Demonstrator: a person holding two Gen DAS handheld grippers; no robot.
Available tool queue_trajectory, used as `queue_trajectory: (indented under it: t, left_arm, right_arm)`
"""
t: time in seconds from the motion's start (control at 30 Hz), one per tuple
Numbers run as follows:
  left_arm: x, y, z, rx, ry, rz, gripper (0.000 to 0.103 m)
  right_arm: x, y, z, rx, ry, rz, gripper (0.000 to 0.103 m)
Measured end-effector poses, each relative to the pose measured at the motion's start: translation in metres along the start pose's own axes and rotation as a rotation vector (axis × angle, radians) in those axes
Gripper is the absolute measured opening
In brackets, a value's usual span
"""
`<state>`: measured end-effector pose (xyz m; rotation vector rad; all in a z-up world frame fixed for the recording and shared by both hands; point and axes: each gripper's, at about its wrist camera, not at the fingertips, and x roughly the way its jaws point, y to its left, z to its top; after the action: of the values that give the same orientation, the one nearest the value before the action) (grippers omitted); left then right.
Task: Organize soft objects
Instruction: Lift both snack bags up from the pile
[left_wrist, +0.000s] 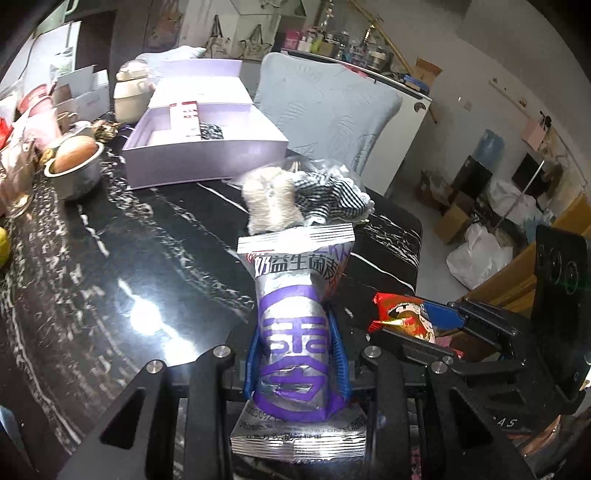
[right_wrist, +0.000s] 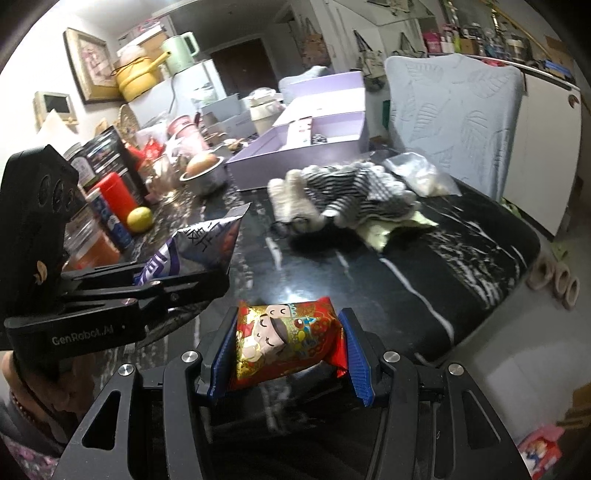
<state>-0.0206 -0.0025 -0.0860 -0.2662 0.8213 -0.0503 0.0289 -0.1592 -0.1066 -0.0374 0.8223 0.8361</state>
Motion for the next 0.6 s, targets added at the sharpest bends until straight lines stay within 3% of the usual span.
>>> queue_trajectory:
  t: [0.3, 0.6]
  left_arm:
    - [-0.024, 0.011, 0.013, -0.021, -0.069, 0.042, 0.032]
    - [-0.041, 0.015, 0.044, -0.029, -0.154, 0.042, 0.032]
  right_arm:
    - [0.002, 0.026, 0.010, -0.056, -0.011, 0.054, 0.052]
    - [-0.010, 0.039, 0.046, -0.143, -0.079, 0.062, 0.052]
